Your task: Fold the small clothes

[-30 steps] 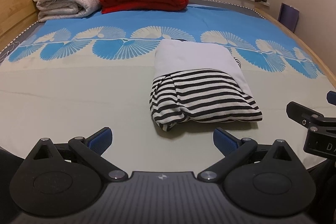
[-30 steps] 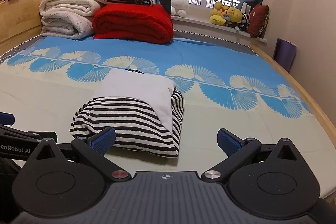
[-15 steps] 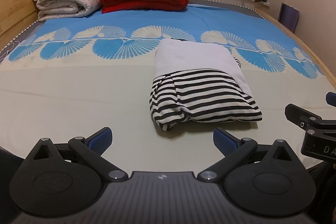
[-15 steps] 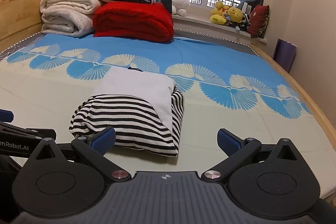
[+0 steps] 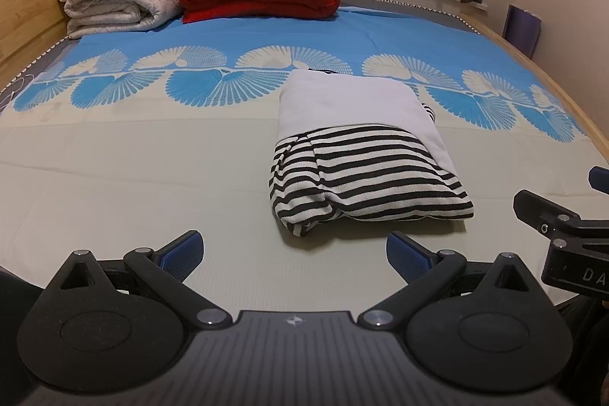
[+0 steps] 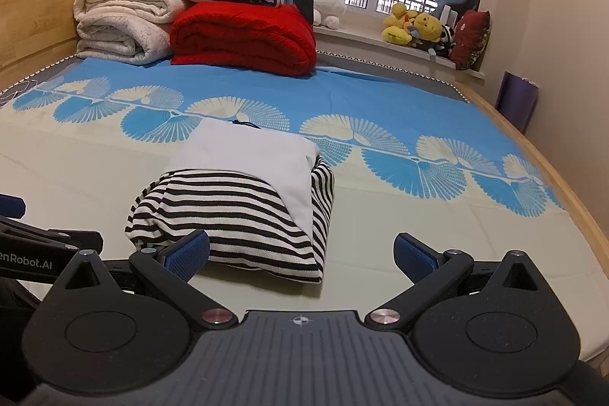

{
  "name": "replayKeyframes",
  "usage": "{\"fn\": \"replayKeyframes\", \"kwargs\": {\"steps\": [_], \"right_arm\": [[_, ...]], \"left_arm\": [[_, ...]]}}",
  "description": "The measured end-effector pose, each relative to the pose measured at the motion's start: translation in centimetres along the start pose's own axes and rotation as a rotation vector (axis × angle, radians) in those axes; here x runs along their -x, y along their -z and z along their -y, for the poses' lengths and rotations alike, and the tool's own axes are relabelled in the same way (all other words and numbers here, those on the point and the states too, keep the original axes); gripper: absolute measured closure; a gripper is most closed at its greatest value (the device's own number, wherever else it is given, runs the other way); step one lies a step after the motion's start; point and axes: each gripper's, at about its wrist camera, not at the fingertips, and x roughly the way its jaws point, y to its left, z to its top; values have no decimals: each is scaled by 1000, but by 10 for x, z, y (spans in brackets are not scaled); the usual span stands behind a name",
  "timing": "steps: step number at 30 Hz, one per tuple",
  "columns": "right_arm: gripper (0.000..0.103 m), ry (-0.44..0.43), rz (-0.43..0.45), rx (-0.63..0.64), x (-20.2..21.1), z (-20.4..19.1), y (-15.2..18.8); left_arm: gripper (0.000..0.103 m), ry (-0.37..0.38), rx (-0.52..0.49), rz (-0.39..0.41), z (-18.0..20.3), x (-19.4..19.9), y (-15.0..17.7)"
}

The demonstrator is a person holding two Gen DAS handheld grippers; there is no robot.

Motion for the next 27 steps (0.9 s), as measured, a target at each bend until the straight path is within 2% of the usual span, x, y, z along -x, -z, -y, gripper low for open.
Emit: {"fn": "replayKeyframes", "kwargs": {"steps": [27], "right_arm": [[1, -3, -3, 8, 0, 0, 2]], "left_arm": [[1, 2, -3, -1, -1, 0, 0]]}}
